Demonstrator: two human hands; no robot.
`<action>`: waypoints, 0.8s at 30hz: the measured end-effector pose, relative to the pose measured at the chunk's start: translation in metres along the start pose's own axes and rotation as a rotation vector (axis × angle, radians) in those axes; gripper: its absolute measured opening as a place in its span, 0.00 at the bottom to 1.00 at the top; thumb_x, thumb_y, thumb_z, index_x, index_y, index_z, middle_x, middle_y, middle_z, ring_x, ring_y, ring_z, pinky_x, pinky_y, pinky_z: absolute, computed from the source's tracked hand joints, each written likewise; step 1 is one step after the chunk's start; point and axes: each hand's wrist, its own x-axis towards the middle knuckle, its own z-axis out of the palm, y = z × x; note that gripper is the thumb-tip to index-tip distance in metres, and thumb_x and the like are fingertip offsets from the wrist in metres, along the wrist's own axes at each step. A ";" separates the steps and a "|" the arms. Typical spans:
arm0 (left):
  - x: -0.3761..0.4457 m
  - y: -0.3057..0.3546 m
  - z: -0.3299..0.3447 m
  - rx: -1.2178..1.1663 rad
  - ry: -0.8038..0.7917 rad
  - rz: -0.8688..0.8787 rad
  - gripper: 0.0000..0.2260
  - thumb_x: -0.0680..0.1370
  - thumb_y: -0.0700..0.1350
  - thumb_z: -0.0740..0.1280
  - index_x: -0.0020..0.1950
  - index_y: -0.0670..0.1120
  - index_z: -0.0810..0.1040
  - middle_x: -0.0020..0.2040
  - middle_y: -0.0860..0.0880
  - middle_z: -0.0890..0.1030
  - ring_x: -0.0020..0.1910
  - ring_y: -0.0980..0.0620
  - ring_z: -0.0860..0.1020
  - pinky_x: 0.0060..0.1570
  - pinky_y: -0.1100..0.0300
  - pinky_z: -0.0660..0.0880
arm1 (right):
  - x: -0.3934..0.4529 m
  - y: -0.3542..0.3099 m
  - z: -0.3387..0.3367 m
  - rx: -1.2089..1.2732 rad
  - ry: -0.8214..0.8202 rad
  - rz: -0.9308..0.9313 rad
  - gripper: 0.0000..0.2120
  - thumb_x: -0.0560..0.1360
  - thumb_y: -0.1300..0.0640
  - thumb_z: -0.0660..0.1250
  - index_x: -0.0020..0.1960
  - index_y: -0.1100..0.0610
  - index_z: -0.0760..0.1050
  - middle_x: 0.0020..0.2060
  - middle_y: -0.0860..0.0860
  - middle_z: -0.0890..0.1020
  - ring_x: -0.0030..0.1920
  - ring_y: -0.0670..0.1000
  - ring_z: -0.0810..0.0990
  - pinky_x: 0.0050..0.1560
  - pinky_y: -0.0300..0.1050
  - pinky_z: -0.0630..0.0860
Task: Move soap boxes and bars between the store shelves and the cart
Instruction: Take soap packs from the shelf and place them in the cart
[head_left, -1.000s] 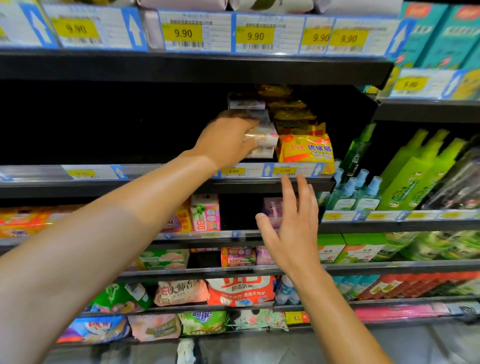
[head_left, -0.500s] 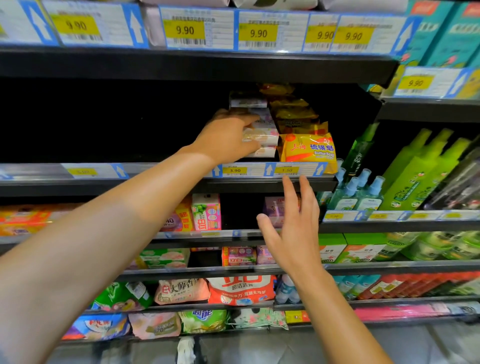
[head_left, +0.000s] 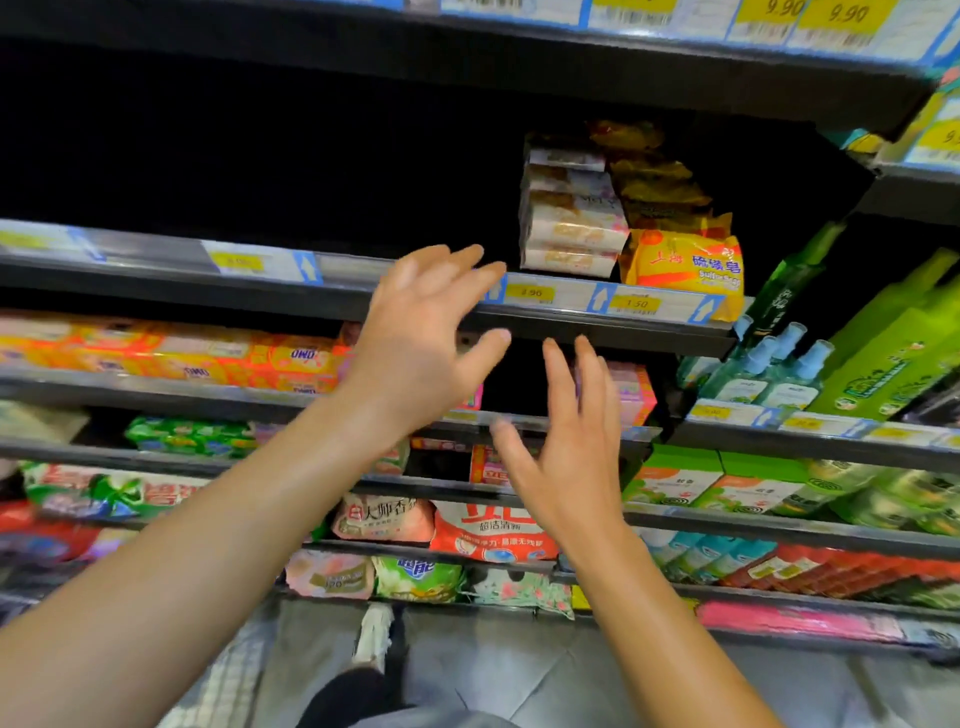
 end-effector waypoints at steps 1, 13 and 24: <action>-0.016 -0.006 -0.002 0.007 -0.008 -0.041 0.28 0.76 0.59 0.59 0.73 0.48 0.71 0.73 0.48 0.71 0.73 0.46 0.64 0.74 0.48 0.59 | -0.005 -0.005 0.006 0.007 -0.033 -0.011 0.38 0.75 0.42 0.64 0.80 0.48 0.52 0.80 0.48 0.48 0.79 0.55 0.46 0.77 0.54 0.49; -0.241 -0.116 -0.017 0.113 -0.226 -0.586 0.29 0.72 0.60 0.59 0.69 0.48 0.76 0.69 0.44 0.76 0.67 0.38 0.71 0.67 0.42 0.69 | -0.091 -0.088 0.122 -0.105 -0.455 -0.238 0.37 0.72 0.39 0.57 0.78 0.52 0.59 0.78 0.54 0.60 0.78 0.59 0.54 0.77 0.59 0.56; -0.478 -0.215 -0.124 0.259 -0.351 -0.913 0.30 0.71 0.63 0.57 0.67 0.49 0.77 0.67 0.45 0.77 0.64 0.39 0.73 0.63 0.42 0.72 | -0.219 -0.252 0.241 -0.221 -0.838 -0.507 0.41 0.70 0.38 0.60 0.78 0.55 0.60 0.77 0.57 0.62 0.77 0.63 0.56 0.76 0.63 0.56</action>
